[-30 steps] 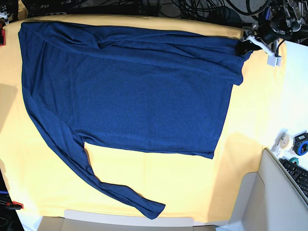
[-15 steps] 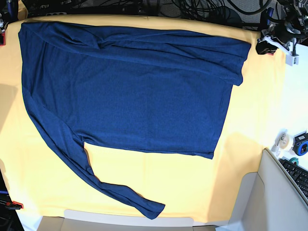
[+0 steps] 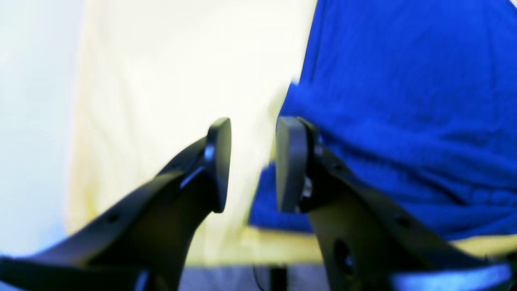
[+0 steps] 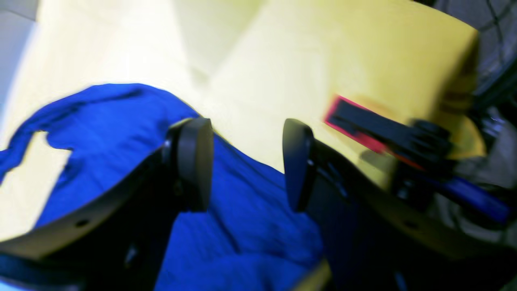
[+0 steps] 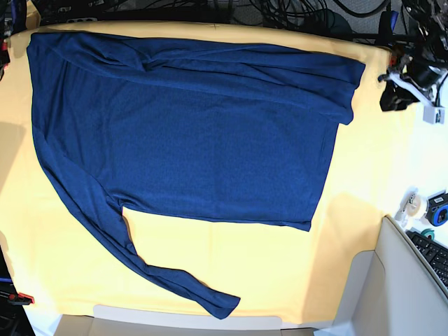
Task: Fold the T-shirt properly
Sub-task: 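Open the left gripper and lift it off the shirt, then lower both grippers to the shirt's side edges and grasp them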
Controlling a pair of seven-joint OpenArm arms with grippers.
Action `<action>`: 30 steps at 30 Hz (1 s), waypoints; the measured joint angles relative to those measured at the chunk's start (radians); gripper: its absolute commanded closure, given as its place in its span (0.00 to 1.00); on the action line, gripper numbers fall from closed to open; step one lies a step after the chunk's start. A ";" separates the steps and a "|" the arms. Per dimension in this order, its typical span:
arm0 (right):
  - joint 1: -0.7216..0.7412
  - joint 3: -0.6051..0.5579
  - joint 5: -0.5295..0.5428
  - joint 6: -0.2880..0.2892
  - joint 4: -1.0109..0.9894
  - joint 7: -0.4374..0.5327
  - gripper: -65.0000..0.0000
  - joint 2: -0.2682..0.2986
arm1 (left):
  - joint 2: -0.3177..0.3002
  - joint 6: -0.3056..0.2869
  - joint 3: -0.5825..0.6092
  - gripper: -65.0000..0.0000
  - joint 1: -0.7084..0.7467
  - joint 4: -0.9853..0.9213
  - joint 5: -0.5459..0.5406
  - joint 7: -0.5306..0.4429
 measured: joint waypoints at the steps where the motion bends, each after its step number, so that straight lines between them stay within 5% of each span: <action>1: 0.018 -0.021 -0.006 -0.008 0.000 0.002 0.59 0.008 | -0.006 0.000 0.001 0.71 -0.024 0.000 0.000 0.000; 5: 0.079 -0.156 -0.001 -0.002 0.000 0.002 0.59 0.088 | 0.001 -0.001 0.021 0.71 -0.154 -0.002 0.000 0.166; 8: 0.132 -0.224 0.000 0.001 -0.003 0.003 0.59 0.105 | 0.005 -0.003 0.021 0.71 -0.269 -0.003 0.000 0.202; 15: 0.289 -0.374 -0.251 0.010 -0.074 0.005 0.59 0.096 | 0.011 0.000 0.209 0.71 -0.466 -0.220 0.003 0.202; 18: 0.367 -0.430 -0.301 0.118 -0.149 -0.003 0.59 0.098 | 0.013 0.001 0.263 0.70 -0.533 -0.349 0.003 0.199; 21: 0.457 -0.469 -0.378 0.165 -0.230 -0.003 0.59 0.108 | 0.007 0.000 0.322 0.66 -0.598 -0.475 0.011 0.199; 30: 0.594 -0.536 -0.428 0.189 -0.433 0.002 0.59 0.130 | 0.006 0.003 0.574 0.65 -0.819 -0.877 0.001 0.023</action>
